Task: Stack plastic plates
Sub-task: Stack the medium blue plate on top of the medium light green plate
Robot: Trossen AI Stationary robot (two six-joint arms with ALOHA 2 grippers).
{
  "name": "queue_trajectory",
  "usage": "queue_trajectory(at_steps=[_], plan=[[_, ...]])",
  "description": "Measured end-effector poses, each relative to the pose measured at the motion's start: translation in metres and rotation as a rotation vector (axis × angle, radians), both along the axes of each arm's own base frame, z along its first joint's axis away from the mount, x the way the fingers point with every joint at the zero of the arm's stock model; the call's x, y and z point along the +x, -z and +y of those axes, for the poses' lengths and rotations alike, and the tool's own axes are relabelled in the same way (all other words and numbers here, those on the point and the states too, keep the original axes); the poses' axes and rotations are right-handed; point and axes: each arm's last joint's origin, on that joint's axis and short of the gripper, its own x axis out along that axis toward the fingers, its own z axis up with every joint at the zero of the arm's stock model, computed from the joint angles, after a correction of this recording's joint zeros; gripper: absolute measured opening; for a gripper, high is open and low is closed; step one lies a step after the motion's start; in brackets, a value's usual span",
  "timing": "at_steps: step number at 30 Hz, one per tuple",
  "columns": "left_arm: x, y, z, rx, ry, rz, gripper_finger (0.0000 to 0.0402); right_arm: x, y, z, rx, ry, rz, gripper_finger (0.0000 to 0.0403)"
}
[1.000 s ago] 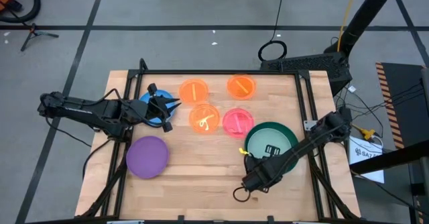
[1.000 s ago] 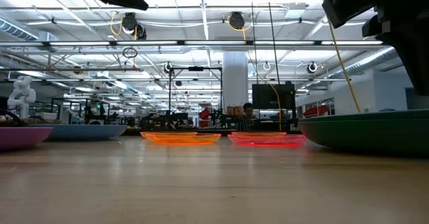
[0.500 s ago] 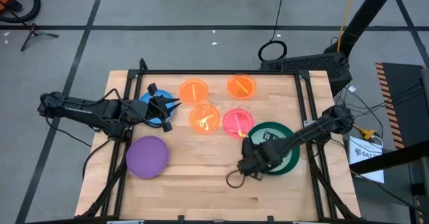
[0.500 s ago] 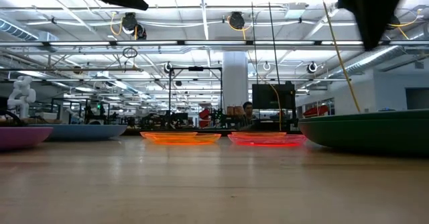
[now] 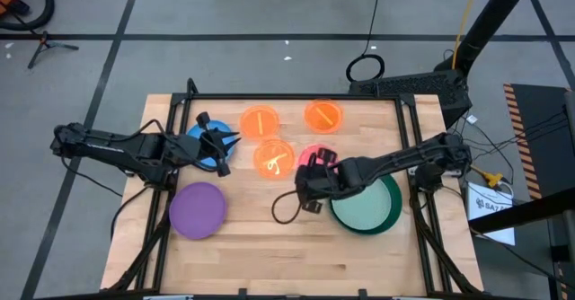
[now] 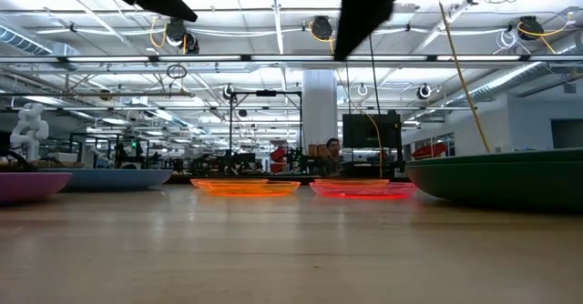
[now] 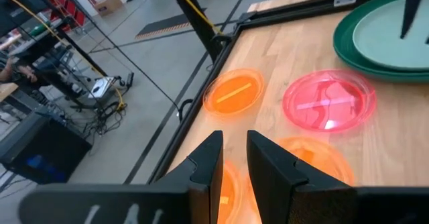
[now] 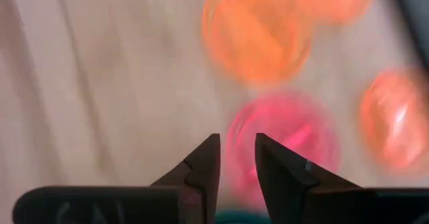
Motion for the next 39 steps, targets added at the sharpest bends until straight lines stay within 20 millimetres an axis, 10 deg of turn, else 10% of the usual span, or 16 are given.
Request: queue_trajectory(at_steps=[10,21,39], plan=[[-0.004,0.007,0.001,-0.080,-0.046,0.029,0.0074,-0.025,0.005,-0.011,-0.175,-0.134,0.051,0.0086],[-0.001,0.014,0.000,-0.245,-0.131,-0.022,0.0074,-0.087,0.014,-0.036,-0.242,-0.254,-0.436,0.0086],[0.034,0.079,0.004,-0.662,-0.463,0.177,0.0074,-0.164,0.014,-0.065,-0.352,-0.389,-0.665,0.0086]])
